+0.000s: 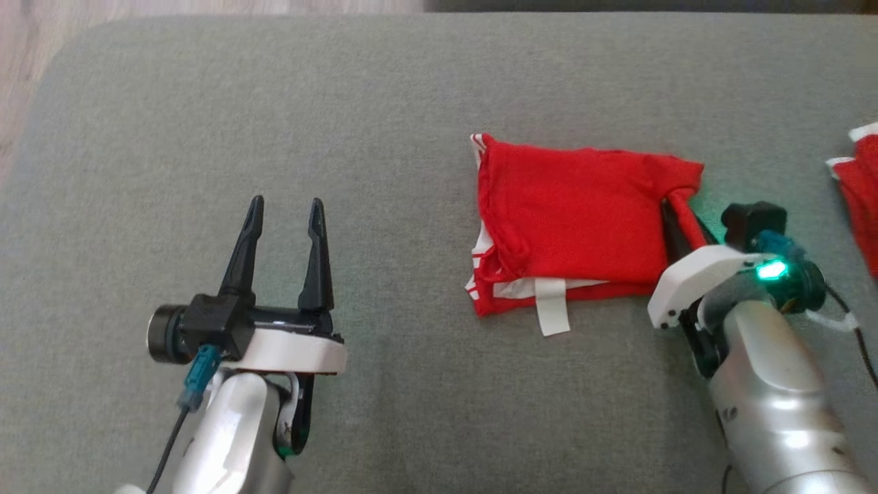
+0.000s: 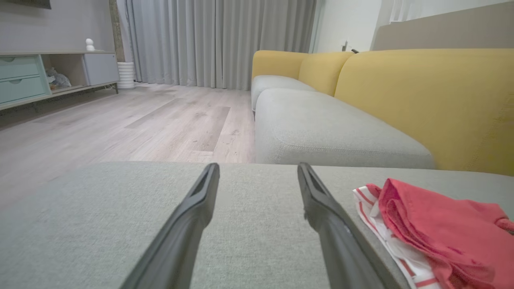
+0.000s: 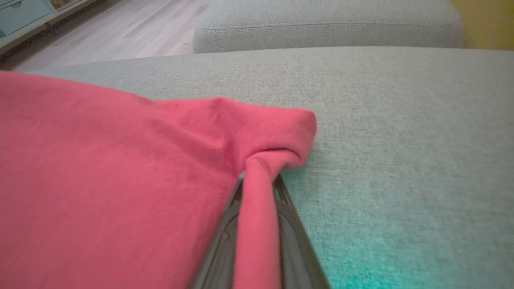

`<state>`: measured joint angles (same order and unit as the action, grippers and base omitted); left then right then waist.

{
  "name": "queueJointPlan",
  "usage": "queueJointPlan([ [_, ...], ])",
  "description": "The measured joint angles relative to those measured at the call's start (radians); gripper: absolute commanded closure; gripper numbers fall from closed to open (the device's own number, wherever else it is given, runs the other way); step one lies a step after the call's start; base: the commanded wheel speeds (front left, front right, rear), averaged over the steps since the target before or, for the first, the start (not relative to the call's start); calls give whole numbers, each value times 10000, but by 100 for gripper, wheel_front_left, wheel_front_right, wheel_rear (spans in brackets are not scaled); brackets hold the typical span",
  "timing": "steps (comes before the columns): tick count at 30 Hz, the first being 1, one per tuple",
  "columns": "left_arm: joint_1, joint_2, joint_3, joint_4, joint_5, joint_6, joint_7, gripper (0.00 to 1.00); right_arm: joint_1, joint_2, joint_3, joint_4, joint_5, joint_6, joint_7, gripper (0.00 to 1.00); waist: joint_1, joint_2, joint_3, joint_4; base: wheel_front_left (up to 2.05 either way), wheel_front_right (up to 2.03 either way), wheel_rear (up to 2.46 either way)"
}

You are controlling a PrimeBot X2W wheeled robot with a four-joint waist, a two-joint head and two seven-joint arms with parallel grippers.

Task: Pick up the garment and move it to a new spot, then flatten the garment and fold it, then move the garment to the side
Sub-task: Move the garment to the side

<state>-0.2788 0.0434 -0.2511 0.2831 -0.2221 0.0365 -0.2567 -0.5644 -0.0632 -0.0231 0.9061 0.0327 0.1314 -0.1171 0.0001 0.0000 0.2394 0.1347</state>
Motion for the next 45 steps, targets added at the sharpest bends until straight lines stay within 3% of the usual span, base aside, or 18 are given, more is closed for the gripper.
queueJointPlan([
  [8, 26, 0, -63, 25, 0, -13, 0, 0, 37, -493, 1083, -157, -696, 0, -650, 100, -1, 0, -590, -658, 0, 0, 0],
  [15, 141, 0, -169, 13, -117, 75, 0, 0, 24, -2313, 1856, -1087, -736, 0, -491, 100, -2, 0, -850, -1334, 0, 0, 0],
  [20, 120, 0, -228, -38, -159, 73, 0, 0, -255, -3820, 1935, -1582, -587, 0, 134, 100, -1, 0, -455, -1398, 0, 0, 0],
  [29, -439, -4, -144, -46, -140, -29, 0, 0, -1267, -5718, 715, -1220, -754, 0, 662, 100, 0, 0, 646, -1172, 0, 0, 0],
  [38, -888, -12, -27, -56, -36, -192, 0, 0, -1907, -6052, -259, -339, -2031, 2, 834, 100, 2, 0, 1557, -886, 0, 0, 0],
  [39, -886, -12, -19, -50, -36, -194, 0, 0, -1924, -6044, -385, -297, -2169, 2, 825, 72, 2, 0, 1566, -877, 0, 0, 0],
  [40, -886, -12, -6, -44, -15, -194, 0, 0, -1941, -6031, -527, -261, -2309, 2, 823, 2, 1, 0, 1558, -879, 0, 0, 0],
  [45, -884, -13, 61, 36, 50, -199, 0, 0, -2027, -5647, -1068, -213, -2832, 2, 665, 0, 0, 0, 1317, -922, 0, 0, 0],
])
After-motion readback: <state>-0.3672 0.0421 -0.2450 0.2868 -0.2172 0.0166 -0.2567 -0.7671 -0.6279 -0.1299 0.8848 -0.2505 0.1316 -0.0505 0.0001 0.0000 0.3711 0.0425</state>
